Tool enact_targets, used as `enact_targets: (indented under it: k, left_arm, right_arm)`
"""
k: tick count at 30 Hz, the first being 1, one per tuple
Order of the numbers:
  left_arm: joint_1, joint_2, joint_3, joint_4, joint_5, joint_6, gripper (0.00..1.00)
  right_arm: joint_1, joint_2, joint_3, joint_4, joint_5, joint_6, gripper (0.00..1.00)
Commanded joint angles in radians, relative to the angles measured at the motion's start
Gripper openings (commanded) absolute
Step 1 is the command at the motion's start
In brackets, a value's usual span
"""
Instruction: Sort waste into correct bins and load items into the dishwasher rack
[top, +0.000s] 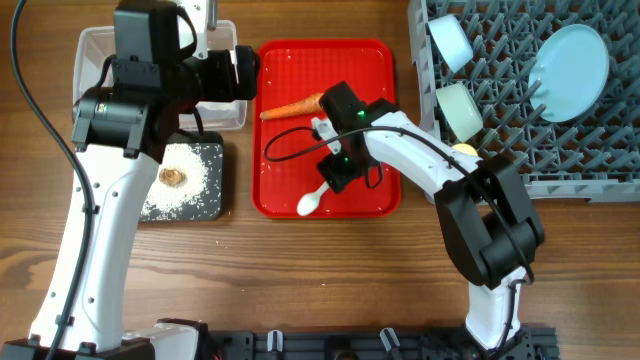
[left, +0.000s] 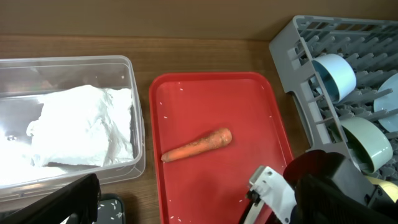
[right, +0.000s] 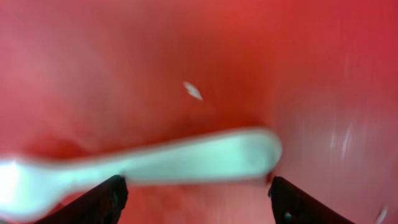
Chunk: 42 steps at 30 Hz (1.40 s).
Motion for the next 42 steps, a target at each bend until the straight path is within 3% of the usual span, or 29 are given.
enact_targets:
  k: [1,8,12,14,16,21,25,27,33,42]
  left_arm:
    - [0.005,0.002,0.001,0.002,-0.002,-0.006,1.0]
    - [0.005,0.002,0.001,0.003,-0.002,-0.006,1.0]
    - [0.005,0.002,0.001,0.002,-0.002,-0.006,1.0]
    - [0.005,0.002,0.001,0.002,-0.002,-0.006,1.0]
    - [0.005,0.002,0.001,0.002,-0.002,-0.006,1.0]
    - [0.005,0.002,0.001,0.002,-0.002,-0.006,1.0]
    - [0.005,0.002,0.001,0.002,-0.002,-0.006,1.0]
    - [0.005,0.002,0.001,0.002,-0.002,-0.006,1.0]
    - [0.005,0.002,0.001,0.002,-0.002,-0.006,1.0]
    - [0.005,0.002,0.001,0.002,-0.002,-0.006,1.0]
  right_arm:
    - [0.002,0.013,-0.013,-0.014,0.043,0.261,0.72]
    - [0.002,0.09,-0.013,0.104,0.046,0.257,0.71]
    - [0.002,0.211,-0.013,0.053,0.031,0.232,0.7]
    - [0.002,0.221,-0.013,0.022,0.031,0.232,0.62]
    - [0.002,0.22,-0.013,-0.032,0.031,0.233,0.49]
    - [0.002,0.221,-0.013,-0.13,0.015,0.259,0.45]
    - [0.001,0.216,-0.005,-0.134,0.016,0.22,0.35]
    - [0.002,0.187,0.026,-0.134,0.015,0.138,0.46]
    - [0.07,0.027,0.051,-0.058,-0.003,-0.122,0.64]
    - [0.142,0.025,0.053,0.027,0.001,-0.238,0.71]
